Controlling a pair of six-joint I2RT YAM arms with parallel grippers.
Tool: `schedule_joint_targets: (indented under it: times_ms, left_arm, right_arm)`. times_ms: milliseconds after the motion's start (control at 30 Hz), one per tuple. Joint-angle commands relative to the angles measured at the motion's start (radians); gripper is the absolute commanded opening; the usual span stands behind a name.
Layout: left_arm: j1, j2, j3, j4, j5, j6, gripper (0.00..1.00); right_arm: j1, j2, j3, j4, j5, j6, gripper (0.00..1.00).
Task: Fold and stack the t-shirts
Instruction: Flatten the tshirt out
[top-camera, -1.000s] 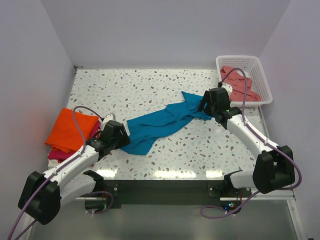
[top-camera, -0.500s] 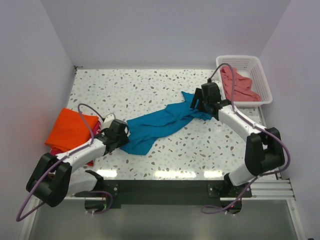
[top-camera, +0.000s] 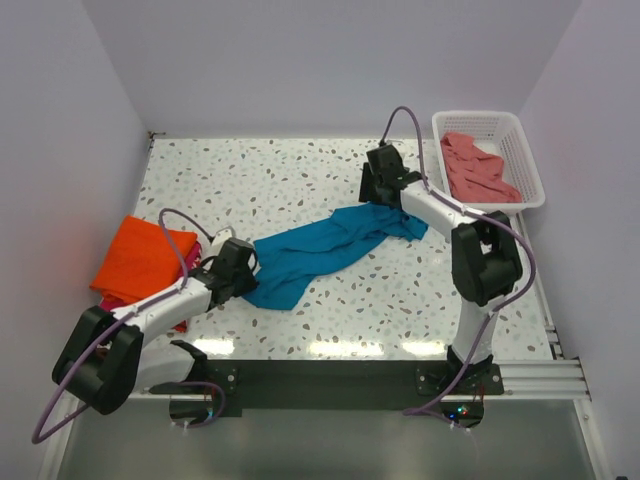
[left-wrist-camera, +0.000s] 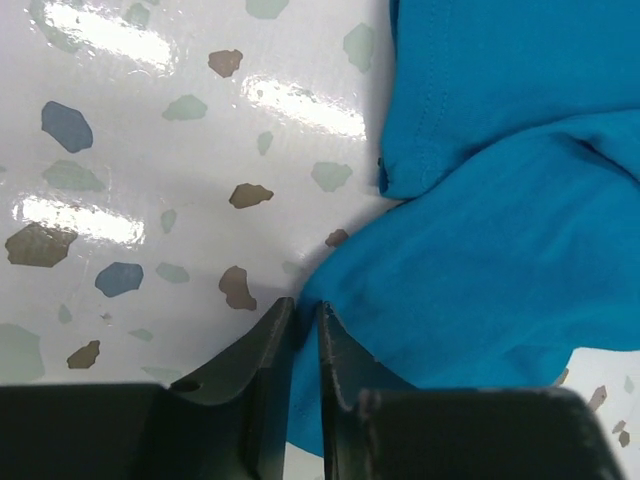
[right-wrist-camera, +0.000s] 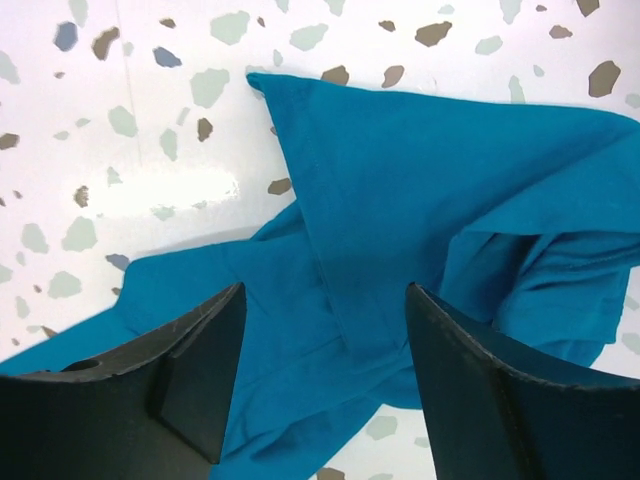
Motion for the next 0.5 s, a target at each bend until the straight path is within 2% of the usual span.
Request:
schedule_joint_targets:
  times_ms: [0,300,467]
  left_arm:
    - [-0.001,-0.046,0.013,0.009,0.034,0.012,0.17]
    - [-0.001,-0.082,0.072,-0.048,0.019,0.041,0.01]
    - [0.0,-0.082,0.102,-0.072,0.016,0.053,0.0]
  right_arm:
    - [-0.003,0.036,0.049,-0.033,0.055,-0.028,0.67]
    - [-0.003,0.177,0.182,-0.079,0.055,-0.05,0.52]
    - [-0.003,0.212,0.196,-0.091,0.084,-0.053,0.42]
